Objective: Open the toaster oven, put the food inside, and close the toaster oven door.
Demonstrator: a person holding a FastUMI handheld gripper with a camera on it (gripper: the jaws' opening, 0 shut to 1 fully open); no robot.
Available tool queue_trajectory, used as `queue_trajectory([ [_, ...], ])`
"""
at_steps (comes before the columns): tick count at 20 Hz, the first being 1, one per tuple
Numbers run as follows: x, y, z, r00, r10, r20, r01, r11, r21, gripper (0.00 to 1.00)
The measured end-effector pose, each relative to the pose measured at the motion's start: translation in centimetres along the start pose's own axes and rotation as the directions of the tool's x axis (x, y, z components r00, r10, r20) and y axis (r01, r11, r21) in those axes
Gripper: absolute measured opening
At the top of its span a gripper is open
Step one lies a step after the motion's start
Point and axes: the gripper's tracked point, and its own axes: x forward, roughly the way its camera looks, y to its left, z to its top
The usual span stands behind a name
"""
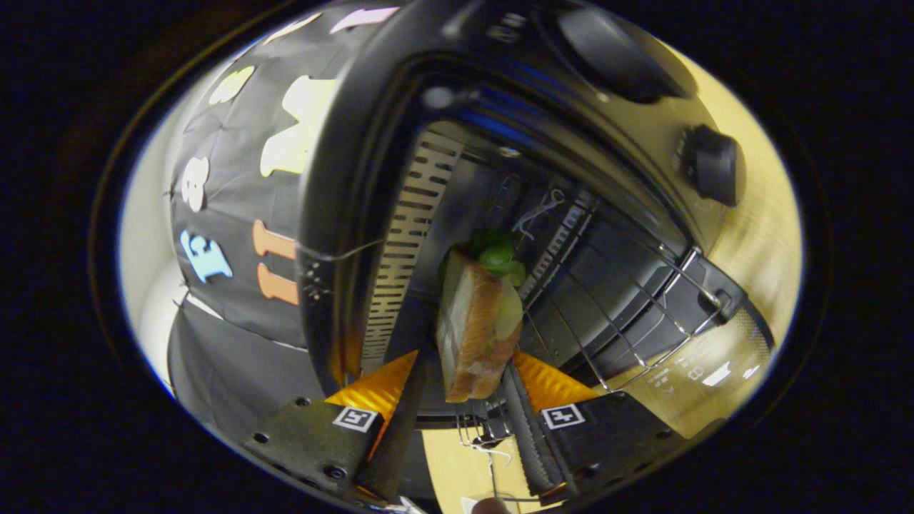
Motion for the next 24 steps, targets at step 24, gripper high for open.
queue_trajectory([
  [24, -12.2, -1.1, -5.1, 0.941, -0.337, -0.021, 0.204, 0.616, -0.761, 0.96],
])
